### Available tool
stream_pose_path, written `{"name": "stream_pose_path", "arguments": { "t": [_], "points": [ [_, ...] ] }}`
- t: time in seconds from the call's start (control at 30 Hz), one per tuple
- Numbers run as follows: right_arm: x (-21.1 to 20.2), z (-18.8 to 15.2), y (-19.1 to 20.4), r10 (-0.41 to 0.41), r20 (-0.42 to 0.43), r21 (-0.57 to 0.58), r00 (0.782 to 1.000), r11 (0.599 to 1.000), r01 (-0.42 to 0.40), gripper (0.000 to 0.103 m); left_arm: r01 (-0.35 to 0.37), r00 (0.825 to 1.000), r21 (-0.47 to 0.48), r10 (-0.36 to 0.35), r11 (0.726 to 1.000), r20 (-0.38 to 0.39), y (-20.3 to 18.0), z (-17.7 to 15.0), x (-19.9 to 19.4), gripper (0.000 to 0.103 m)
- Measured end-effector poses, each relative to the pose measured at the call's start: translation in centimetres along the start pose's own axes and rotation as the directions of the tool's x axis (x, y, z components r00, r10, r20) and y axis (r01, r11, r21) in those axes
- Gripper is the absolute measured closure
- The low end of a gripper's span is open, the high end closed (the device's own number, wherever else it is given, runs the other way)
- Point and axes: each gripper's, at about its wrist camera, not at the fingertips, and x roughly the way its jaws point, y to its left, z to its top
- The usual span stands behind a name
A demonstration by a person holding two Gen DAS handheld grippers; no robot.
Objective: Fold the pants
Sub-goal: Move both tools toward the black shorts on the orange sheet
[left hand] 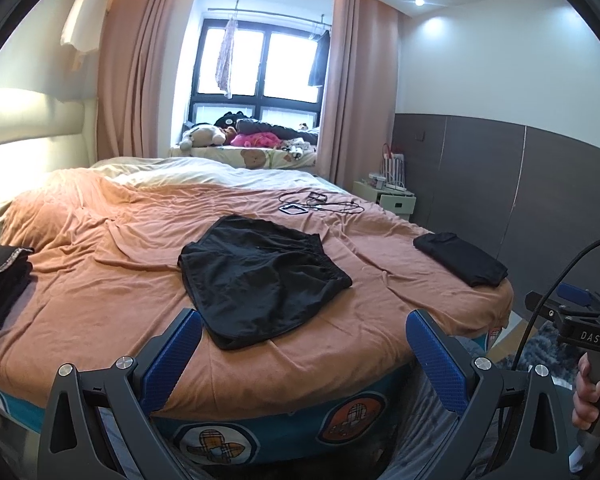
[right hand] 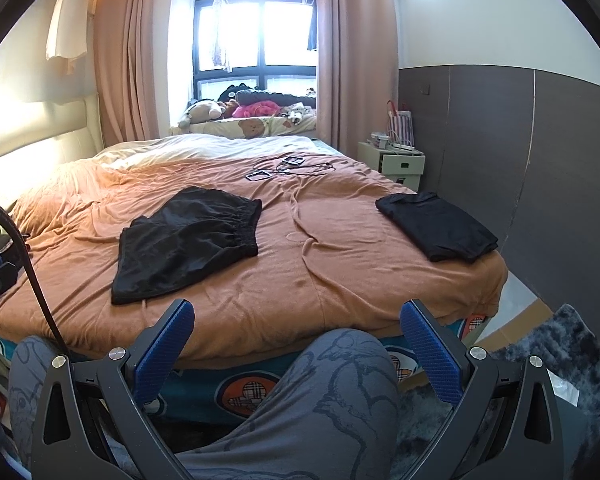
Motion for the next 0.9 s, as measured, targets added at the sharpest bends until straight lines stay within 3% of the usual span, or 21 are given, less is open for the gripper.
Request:
{"name": "stream_pose_path", "arguments": {
  "t": [0.3,0.57,0.9],
  "points": [
    [-0.3,1.4,-0.2,0.04,-0.007,-0.037,0.999,0.999,-0.04,0.0,-0.013,1.0,-0.016,0.013,1.0,0.01,0.6,0.7,-0.7,0.001],
    [3.0,3.2,-1.4,0.142,-0.074,-0.028,0.987,0.989,-0.144,0.0,-0.05,0.999,-0.1,0.049,0.994,-0.015,3.1,2.3,1.1,0.001],
    [6.7,5.5,-1.5,0.151,-0.125,-0.056,0.981,0.986,-0.159,0.0,-0.142,0.987,-0.102,0.134,0.984,-0.084,5.4,3.9,3.8,0.001]
  ]
}}
